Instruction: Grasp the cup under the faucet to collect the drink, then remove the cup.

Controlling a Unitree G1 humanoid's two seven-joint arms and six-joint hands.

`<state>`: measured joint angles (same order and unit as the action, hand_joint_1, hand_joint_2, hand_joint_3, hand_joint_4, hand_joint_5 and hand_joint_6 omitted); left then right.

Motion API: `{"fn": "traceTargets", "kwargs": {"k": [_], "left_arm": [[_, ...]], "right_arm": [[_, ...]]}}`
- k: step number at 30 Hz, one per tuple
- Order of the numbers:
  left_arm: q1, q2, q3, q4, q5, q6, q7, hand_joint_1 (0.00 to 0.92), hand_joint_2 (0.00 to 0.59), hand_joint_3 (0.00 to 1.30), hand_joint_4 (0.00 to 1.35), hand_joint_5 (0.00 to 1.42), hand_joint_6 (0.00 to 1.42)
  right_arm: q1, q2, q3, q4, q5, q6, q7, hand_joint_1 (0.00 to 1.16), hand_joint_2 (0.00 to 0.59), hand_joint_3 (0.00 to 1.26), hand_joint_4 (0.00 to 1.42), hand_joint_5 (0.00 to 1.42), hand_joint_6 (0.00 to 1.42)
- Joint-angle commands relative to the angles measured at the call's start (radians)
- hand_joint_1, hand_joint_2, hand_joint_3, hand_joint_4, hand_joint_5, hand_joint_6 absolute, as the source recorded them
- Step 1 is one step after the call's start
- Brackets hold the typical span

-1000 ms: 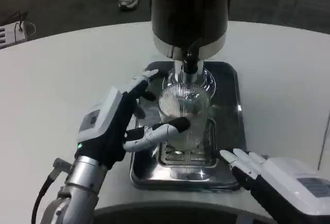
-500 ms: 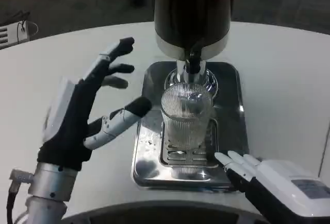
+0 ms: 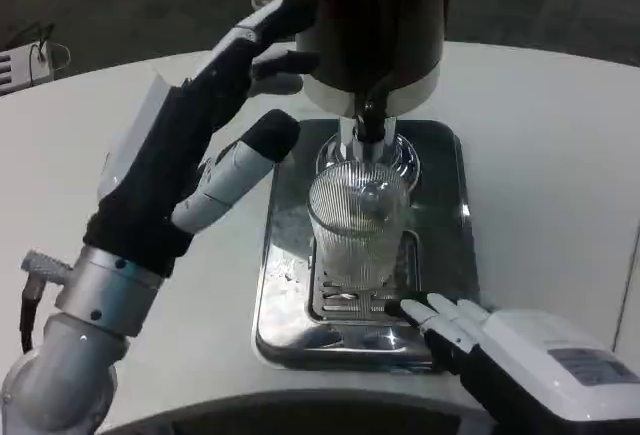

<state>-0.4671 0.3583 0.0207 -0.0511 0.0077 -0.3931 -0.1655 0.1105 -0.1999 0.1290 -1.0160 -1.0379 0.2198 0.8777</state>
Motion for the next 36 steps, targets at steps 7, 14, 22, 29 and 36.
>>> {"fn": "traceTargets", "kwargs": {"k": [7, 14, 22, 29, 36], "left_arm": [[-0.077, 0.008, -0.023, 0.048, -0.003, 0.06, -0.121, 0.0, 0.061, 0.16, 0.11, 0.24, 0.31], [-0.126, 0.014, -0.046, 0.107, 0.011, 0.068, -0.178, 0.0, 0.063, 0.15, 0.1, 0.23, 0.29], [-0.151, 0.039, -0.049, 0.142, 0.017, 0.059, -0.232, 0.0, 0.064, 0.14, 0.09, 0.22, 0.28], [-0.172, 0.085, -0.08, 0.169, 0.043, 0.047, -0.296, 0.0, 0.061, 0.14, 0.08, 0.21, 0.28], [-0.201, 0.109, -0.096, 0.2, 0.06, 0.011, -0.329, 0.0, 0.065, 0.13, 0.07, 0.2, 0.26]], "right_arm": [[-0.022, 0.004, 0.008, -0.002, -0.015, 0.011, 0.02, 0.54, 0.444, 0.06, 0.0, 0.0, 0.0], [-0.016, 0.023, 0.028, -0.011, -0.042, 0.009, 0.023, 0.54, 0.444, 0.06, 0.0, 0.0, 0.0], [-0.015, 0.049, 0.053, -0.016, -0.075, 0.006, 0.034, 0.54, 0.444, 0.06, 0.0, 0.0, 0.0], [-0.014, 0.071, 0.076, -0.013, -0.101, 0.003, 0.044, 0.54, 0.444, 0.06, 0.0, 0.0, 0.0], [-0.016, 0.089, 0.085, -0.009, -0.12, 0.003, 0.05, 0.54, 0.444, 0.06, 0.0, 0.0, 0.0]]}}
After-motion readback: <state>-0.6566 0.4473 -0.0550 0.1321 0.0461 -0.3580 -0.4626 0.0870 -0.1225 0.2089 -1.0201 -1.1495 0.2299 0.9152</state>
